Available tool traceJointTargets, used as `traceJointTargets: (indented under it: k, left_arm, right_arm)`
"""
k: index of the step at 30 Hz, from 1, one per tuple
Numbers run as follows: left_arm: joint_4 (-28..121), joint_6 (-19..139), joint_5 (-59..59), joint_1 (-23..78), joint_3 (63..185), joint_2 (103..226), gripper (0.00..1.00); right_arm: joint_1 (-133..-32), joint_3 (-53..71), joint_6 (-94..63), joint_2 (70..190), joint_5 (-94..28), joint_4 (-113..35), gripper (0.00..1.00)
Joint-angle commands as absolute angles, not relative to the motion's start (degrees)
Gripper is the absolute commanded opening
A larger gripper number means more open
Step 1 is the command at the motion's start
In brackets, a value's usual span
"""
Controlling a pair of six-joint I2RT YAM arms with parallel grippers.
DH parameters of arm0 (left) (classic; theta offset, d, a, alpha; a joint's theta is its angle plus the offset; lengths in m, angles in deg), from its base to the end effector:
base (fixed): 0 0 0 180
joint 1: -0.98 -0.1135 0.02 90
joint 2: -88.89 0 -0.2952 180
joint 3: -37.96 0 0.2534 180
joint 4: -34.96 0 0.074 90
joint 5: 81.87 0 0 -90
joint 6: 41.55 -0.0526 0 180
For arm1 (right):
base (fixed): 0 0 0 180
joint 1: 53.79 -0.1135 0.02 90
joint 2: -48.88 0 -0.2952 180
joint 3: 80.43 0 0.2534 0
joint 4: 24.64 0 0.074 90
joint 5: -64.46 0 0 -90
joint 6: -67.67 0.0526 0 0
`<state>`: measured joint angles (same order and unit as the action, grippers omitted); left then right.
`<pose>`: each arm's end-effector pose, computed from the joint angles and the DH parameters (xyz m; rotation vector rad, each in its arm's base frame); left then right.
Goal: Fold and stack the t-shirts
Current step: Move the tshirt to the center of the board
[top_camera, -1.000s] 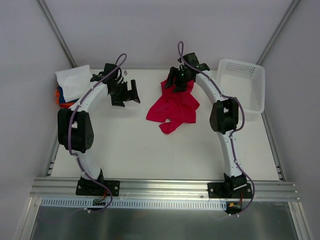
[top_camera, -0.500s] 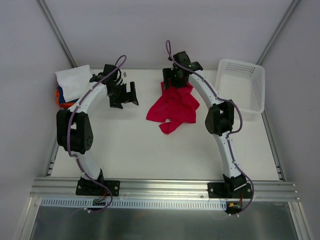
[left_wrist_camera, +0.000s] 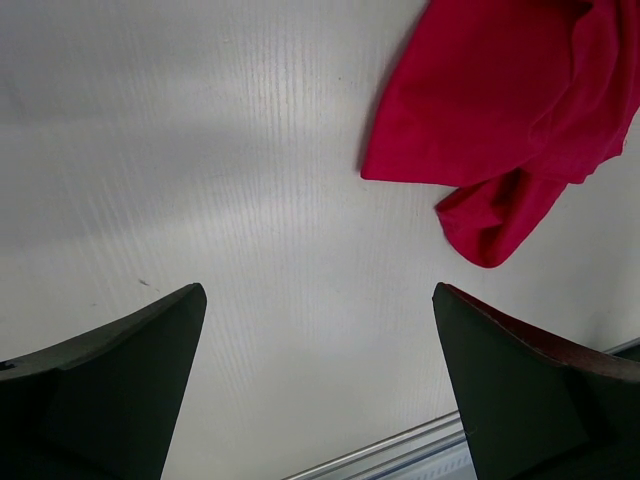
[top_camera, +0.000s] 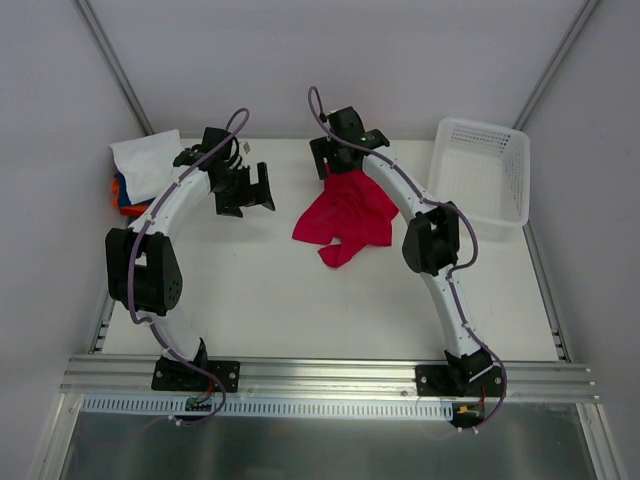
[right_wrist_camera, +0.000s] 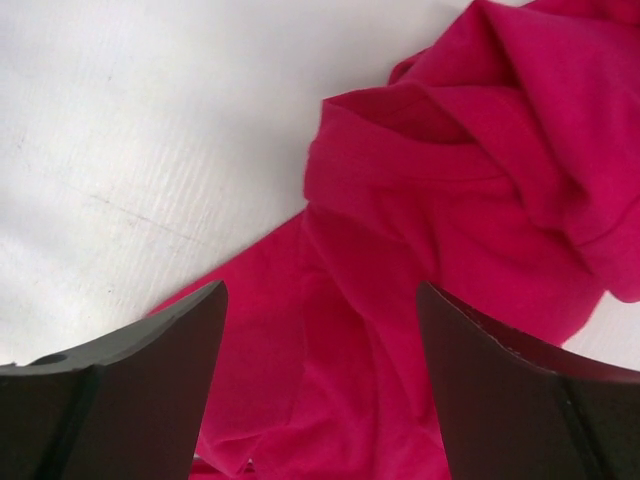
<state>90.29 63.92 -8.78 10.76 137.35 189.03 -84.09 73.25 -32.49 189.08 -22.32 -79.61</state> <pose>0.3864 -0.0821 0.2976 -0.0112 2.5775 -0.5451 0.5092 0.2941 0.2777 -0.7667 2.1646 0.1174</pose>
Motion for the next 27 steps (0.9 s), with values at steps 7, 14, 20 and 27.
traceJointTargets:
  k: [7,14,20,27]
  left_arm:
    - [92.60,66.30,-7.87,12.05,139.46,184.96,0.99]
    - [93.04,65.08,-7.18,14.16,136.93,181.71,0.99]
    - [93.04,64.02,-6.55,14.69,133.40,179.16,0.99]
    - [93.13,63.40,-6.55,15.12,133.92,178.72,0.99]
  right_arm:
    - [-86.48,68.80,-33.15,184.68,-18.16,-71.47,0.71]
    - [-86.48,68.89,-35.51,186.08,-16.14,-69.54,0.63]
    - [-86.57,67.22,-38.42,187.39,-15.52,-65.06,0.63]
    - [-86.66,64.67,-39.12,188.88,-16.22,-59.96,0.63]
